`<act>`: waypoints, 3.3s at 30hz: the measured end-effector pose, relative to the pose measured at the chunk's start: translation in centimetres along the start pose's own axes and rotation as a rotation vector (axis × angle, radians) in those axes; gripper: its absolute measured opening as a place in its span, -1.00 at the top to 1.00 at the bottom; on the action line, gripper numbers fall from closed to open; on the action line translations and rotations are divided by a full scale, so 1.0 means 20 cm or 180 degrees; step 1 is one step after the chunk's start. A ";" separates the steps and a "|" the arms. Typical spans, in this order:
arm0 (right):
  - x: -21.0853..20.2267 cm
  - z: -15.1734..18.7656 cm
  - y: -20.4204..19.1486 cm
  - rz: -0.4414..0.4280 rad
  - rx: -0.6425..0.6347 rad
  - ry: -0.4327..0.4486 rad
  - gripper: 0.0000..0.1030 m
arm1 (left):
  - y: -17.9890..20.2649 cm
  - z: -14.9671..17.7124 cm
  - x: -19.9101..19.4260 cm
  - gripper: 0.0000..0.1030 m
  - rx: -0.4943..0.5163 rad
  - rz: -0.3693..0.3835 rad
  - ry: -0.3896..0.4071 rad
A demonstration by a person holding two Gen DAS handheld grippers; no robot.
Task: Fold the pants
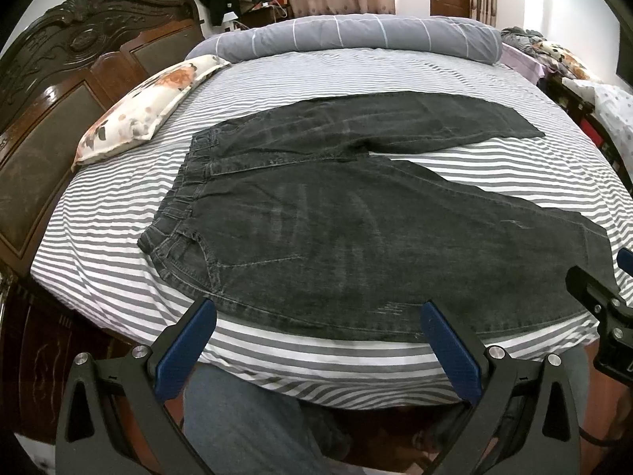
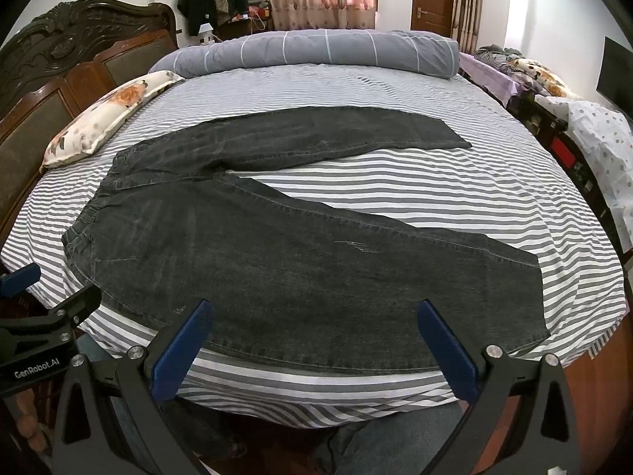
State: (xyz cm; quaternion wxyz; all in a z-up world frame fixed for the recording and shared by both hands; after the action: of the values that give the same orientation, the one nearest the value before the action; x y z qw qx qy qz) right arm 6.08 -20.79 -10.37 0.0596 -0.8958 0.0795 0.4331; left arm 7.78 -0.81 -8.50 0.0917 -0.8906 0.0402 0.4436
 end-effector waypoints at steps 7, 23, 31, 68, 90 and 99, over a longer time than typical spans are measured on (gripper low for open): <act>0.01 0.00 0.00 0.0004 -0.0005 0.0004 -0.99 | 0.00 0.00 0.00 -0.99 0.0005 0.0003 -0.0006; 0.05 -0.01 0.00 0.0000 0.0002 -0.0045 -0.99 | -0.02 -0.01 0.05 -0.99 0.0021 0.0003 -0.0032; 0.16 -0.01 0.02 -0.0095 0.0096 -0.0146 -0.99 | -0.05 -0.05 0.15 -0.99 -0.0029 0.0134 -0.0048; 1.02 -0.46 -0.57 -0.0405 -0.0278 -0.0466 -0.99 | -1.39 -0.95 1.32 0.30 -0.1621 0.1398 -0.0188; 1.17 -0.62 -0.66 -0.0439 -0.0454 -0.0431 -0.99 | -1.47 -0.97 1.62 0.31 -0.1763 0.1922 -0.0297; 1.20 -0.69 -0.71 -0.0400 -0.0525 -0.0351 -0.99 | -1.61 -0.96 1.59 0.31 -0.1610 0.1759 -0.0286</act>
State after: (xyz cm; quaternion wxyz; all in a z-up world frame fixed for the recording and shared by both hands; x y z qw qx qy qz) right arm 34.09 -11.43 -20.24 0.0170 -0.8757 -0.0160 0.4822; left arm 46.94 27.30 -18.47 -0.2526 -0.8203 0.1640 0.4862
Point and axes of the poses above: each gripper's, at about its wrist camera, not at the fingertips, and x roughly the way its jaws point, y to its right, z to its underside, the point moved 10 cm from there along x, roughly the way its jaws point, and after that the axes turned 3 degrees about x, right-handed, at the moved point
